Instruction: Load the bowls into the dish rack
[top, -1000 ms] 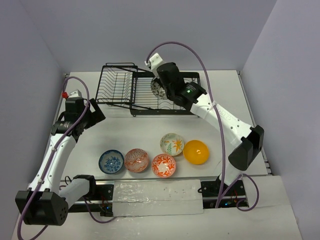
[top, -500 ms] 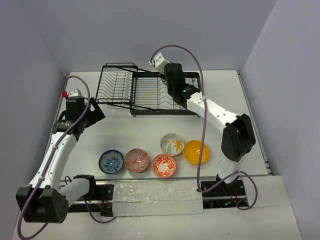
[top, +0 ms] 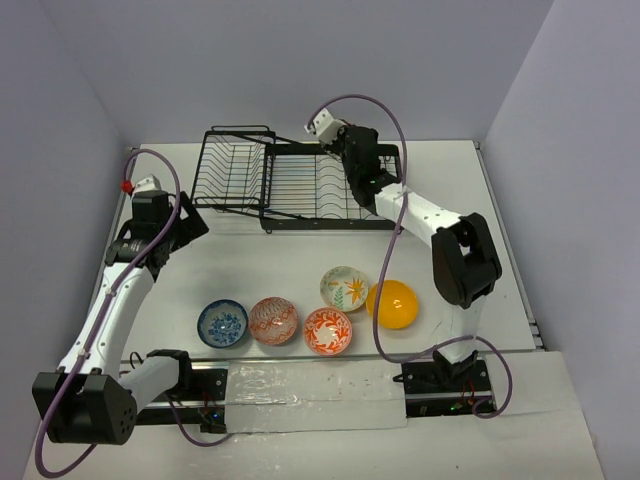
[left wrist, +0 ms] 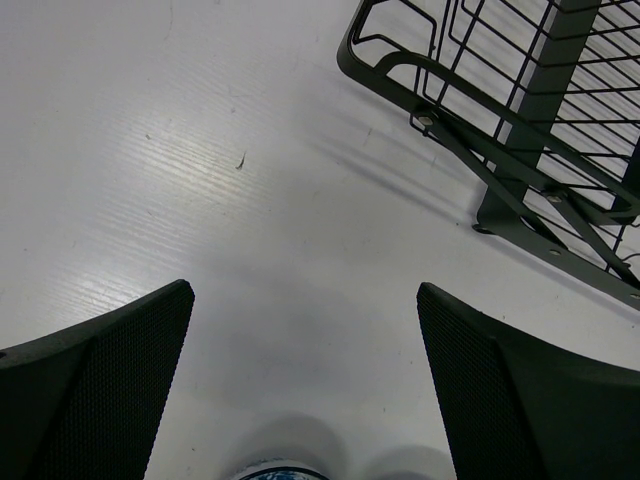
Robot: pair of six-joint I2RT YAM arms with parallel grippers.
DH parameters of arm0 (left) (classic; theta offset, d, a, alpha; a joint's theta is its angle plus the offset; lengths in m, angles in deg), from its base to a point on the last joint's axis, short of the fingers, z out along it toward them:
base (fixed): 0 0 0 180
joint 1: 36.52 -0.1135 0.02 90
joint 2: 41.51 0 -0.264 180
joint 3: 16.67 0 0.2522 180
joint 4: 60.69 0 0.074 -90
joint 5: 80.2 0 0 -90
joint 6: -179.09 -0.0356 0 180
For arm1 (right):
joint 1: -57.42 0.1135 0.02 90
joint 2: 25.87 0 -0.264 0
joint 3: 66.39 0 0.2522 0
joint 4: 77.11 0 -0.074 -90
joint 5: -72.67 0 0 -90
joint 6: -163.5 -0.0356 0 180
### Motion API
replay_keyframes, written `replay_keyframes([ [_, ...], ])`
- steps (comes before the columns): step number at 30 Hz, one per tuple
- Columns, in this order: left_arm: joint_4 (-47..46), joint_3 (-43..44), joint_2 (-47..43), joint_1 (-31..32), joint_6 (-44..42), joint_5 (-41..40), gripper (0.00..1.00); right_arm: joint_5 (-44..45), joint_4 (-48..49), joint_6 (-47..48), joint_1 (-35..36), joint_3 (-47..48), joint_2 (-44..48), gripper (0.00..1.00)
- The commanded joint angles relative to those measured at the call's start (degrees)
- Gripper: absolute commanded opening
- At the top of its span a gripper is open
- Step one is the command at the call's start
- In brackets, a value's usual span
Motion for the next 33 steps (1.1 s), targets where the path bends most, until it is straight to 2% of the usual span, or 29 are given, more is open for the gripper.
replay_keyframes([
  [1,-2.8,-0.2,0.3,-0.4,0.0,-0.9,0.99,-6.6,14.6,1.5,-1.2,0.3,-1.3,0.00],
  [13,-4.3,-0.2,2.0,-1.4,-0.2,-1.0,0.99,-10.4,38.2,5.7,-2.8,-3.2,-11.3,0.00],
  [20,-4.8,-0.8,2.7,-1.4,-0.5,-2.0,0.99,-9.7,43.8,6.2,-3.7,-1.4,-16.1,0.00],
  [27,-4.6,-0.9,2.8,-1.4,-0.2,-2.9,0.99,-9.2,54.3,7.3,-4.1,-2.1,-20.6,0.00],
  [33,-4.7,-0.9,2.5,-1.4,-0.2,-3.0,0.99,-9.2,58.0,8.0,-4.1,-1.9,-23.4,0.00],
])
